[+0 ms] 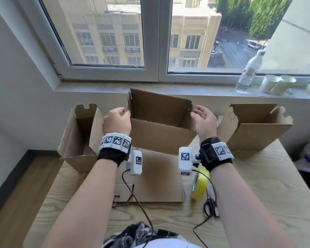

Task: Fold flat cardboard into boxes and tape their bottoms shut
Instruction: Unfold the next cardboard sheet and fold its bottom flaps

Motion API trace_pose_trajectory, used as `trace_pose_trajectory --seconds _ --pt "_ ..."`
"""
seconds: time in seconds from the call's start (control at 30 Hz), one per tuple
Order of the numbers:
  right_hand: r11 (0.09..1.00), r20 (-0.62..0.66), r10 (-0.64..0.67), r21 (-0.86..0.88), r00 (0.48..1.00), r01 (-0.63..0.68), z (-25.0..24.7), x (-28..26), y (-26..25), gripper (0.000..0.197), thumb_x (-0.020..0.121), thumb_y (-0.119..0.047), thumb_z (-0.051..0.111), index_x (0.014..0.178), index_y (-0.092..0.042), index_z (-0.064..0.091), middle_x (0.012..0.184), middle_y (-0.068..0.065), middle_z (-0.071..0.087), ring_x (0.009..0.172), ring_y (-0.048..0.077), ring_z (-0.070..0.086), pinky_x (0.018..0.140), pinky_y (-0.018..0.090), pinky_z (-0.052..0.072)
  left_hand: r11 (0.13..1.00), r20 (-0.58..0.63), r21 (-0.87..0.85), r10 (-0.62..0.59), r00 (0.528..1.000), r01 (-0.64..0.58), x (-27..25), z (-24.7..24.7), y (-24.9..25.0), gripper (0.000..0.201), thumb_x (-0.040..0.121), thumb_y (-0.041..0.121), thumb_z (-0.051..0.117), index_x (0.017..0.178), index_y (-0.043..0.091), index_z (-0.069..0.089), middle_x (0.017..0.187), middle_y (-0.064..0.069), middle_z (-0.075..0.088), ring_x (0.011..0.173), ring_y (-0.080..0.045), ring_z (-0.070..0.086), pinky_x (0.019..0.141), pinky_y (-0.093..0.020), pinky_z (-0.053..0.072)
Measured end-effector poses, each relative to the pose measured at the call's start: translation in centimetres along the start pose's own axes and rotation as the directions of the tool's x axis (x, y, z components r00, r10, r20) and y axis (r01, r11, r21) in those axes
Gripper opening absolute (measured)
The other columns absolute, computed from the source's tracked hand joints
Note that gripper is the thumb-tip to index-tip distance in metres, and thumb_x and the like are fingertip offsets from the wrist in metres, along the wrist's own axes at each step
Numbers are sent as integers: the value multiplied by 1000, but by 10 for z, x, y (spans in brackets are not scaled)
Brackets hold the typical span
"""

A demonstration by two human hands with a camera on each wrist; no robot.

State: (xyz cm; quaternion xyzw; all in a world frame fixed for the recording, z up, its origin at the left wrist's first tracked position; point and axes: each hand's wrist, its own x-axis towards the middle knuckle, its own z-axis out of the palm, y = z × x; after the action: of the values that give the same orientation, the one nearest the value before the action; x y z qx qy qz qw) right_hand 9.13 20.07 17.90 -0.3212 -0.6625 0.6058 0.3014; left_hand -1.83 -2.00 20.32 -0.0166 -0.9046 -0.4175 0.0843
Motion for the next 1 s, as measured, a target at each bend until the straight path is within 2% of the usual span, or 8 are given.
trace_pose_trajectory --seconds 0.13,0.27,0.43,0.53,0.63,0.77,0.9,1.0 --pt "998 -95 62 7 993 -62 3 -17 22 15 97 -11 52 112 -9 57 97 -3 58 93 11 56 64 -2 36 998 126 31 -62 990 59 -15 19 -21 22 93 32 59 99 20 77 99 -1 75 85 -22 63 76 -27 49" --pt "989 -102 147 -4 984 -148 5 -34 55 14 100 -17 47 110 -11 55 94 -7 54 95 14 50 60 1 34 866 385 -430 -79 920 254 -25 41 -50 35 100 23 54 135 25 58 135 4 60 118 -6 54 107 -26 40" --pt "996 -60 73 -45 995 -76 8 -38 60 30 104 -28 41 104 -12 66 114 1 53 99 -1 48 83 13 27 806 521 -431 -145 841 406 -19 58 -84 47 74 80 55 113 57 64 131 22 60 127 -7 53 111 -42 39" --pt "996 -26 91 -14 996 -91 10 -38 63 36 100 -45 41 105 -18 65 115 -1 57 105 6 51 95 25 33 733 581 -508 -96 808 452 -26 56 -76 51 82 72 51 117 41 71 141 26 48 133 -4 46 115 -36 35" --pt "993 16 99 68 995 -100 12 -41 71 48 86 -63 40 99 -24 66 109 -1 67 108 11 60 101 31 41 586 590 -608 -118 798 536 -34 54 -66 55 100 56 37 127 18 66 143 23 49 123 0 55 93 -18 52" --pt "981 73 138 130 988 -147 10 -48 83 66 80 -77 45 103 -21 72 110 -4 72 109 12 64 103 39 45 623 600 -559 -151 785 547 -37 53 -69 72 93 72 22 123 25 67 117 20 67 95 -4 68 67 -16 55" --pt "988 122 120 85 985 -131 5 -51 87 95 64 -91 48 119 -16 68 119 -6 68 117 9 59 106 32 41 708 584 -533 -88 807 463 -37 54 -78 84 72 93 36 122 34 69 138 23 55 123 -7 57 105 -32 43" --pt "996 174 82 -52 981 -74 1 -56 93 87 63 -85 56 124 -24 64 117 -16 64 114 0 55 105 31 42 816 535 -484 -10 845 315 -35 55 -78 92 61 91 52 129 30 64 139 18 55 131 -4 46 116 -34 28"
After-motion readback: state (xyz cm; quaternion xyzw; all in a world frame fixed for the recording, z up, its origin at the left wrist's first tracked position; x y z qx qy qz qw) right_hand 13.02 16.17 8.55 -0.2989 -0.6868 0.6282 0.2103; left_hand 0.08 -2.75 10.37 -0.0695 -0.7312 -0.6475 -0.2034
